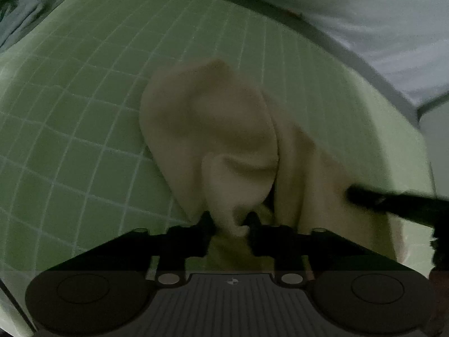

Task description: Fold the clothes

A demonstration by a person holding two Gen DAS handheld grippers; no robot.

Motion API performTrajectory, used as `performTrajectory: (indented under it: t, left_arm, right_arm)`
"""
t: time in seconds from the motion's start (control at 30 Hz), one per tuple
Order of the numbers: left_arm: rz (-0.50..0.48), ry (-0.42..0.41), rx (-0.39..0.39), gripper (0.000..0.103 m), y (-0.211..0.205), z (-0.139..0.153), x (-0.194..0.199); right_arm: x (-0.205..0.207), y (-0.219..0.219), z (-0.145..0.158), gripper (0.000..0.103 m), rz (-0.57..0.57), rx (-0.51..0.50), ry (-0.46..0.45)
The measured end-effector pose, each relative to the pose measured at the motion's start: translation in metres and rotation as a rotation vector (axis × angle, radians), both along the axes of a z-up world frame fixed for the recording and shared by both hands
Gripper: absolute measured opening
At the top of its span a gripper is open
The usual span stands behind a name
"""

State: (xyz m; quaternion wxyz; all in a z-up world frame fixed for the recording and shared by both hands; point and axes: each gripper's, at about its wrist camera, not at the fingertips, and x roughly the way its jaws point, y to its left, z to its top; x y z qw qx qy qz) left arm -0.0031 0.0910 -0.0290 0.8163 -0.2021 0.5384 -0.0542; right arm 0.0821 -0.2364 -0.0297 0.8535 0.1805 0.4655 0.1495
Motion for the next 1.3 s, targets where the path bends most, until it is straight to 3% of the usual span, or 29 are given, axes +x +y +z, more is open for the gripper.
performTrajectory:
  t: [0.13,0.23,0.37,0.47,0.6,0.67,0.73,0.77,0.8,0.83,0.87,0.9,0.93,0.97,1.03,1.1,1.17,1.2,1.23,1.3]
  left_arm:
    - [0.017,-0.127,0.024,0.013,0.003,0.04,0.0]
    - [0.019,-0.262,0.014,0.011,0.01,0.084,0.0]
    - [0.065,-0.393,0.102,0.007,0.025,0.13,-0.016]
    - [0.128,-0.325,0.197,0.007,0.049,0.112,-0.024]
    - [0.162,-0.165,0.302,0.007,0.075,0.079,-0.063]
    - [0.163,-0.109,0.286,0.008,0.065,0.063,-0.074]
    - [0.178,-0.09,0.247,0.008,0.058,0.054,-0.08]
    - [0.18,-0.067,0.174,0.01,0.055,0.048,-0.089]
    - [0.185,-0.062,0.157,0.01,0.048,0.05,-0.087]
    - [0.187,-0.061,0.148,0.01,0.044,0.051,-0.093]
    - [0.183,-0.059,0.134,0.01,0.037,0.049,-0.094]
    - [0.164,-0.063,0.123,0.011,0.028,0.048,-0.091]
    - [0.148,-0.073,0.119,0.011,0.022,0.047,-0.084]
    - [0.132,-0.084,0.116,0.014,0.015,0.047,-0.076]
    - [0.096,-0.11,0.11,0.017,0.001,0.052,-0.069]
    - [0.05,-0.134,0.096,0.018,-0.017,0.06,-0.068]
    - [0.024,-0.146,0.093,0.02,-0.025,0.063,-0.069]
    - [0.002,-0.15,0.097,0.02,-0.029,0.064,-0.071]
    - [-0.003,-0.151,0.102,0.021,-0.03,0.061,-0.066]
    - [-0.021,-0.149,0.134,0.021,-0.032,0.057,-0.061]
  right_arm:
    - [-0.009,-0.058,0.091,0.004,-0.131,0.057,-0.231]
    - [-0.032,-0.086,0.145,0.004,-0.163,0.04,-0.395]
    - [-0.067,-0.111,0.167,0.004,-0.181,0.102,-0.477]
    - [-0.084,-0.119,0.144,0.004,-0.204,0.087,-0.416]
    - [-0.108,-0.132,0.053,0.004,-0.281,0.125,-0.07]
    - [-0.119,-0.129,0.021,0.004,-0.298,0.121,0.058]
    - [-0.132,-0.118,-0.005,0.008,-0.304,0.035,0.154]
    - [-0.138,-0.113,-0.015,0.01,-0.308,0.0,0.192]
    - [-0.139,-0.112,-0.015,0.014,-0.315,-0.005,0.185]
    - [-0.138,-0.11,-0.011,0.035,-0.328,-0.012,0.157]
    - [-0.135,-0.108,-0.005,0.048,-0.341,-0.025,0.12]
    - [-0.13,-0.102,0.005,0.069,-0.344,-0.063,0.044]
    - [-0.122,-0.095,0.016,0.08,-0.332,-0.113,-0.043]
    - [-0.115,-0.088,0.026,0.084,-0.314,-0.156,-0.123]
    - [-0.1,-0.073,0.034,0.103,-0.246,-0.196,-0.226]
    - [-0.078,-0.064,0.034,0.103,-0.221,-0.231,-0.27]
    - [-0.047,-0.052,0.02,0.09,-0.253,-0.298,-0.253]
    - [-0.036,-0.05,0.015,0.043,-0.263,-0.299,-0.213]
    - [-0.02,-0.048,0.006,0.009,-0.268,-0.277,-0.133]
    - [-0.019,-0.039,0.002,0.008,-0.234,-0.193,-0.081]
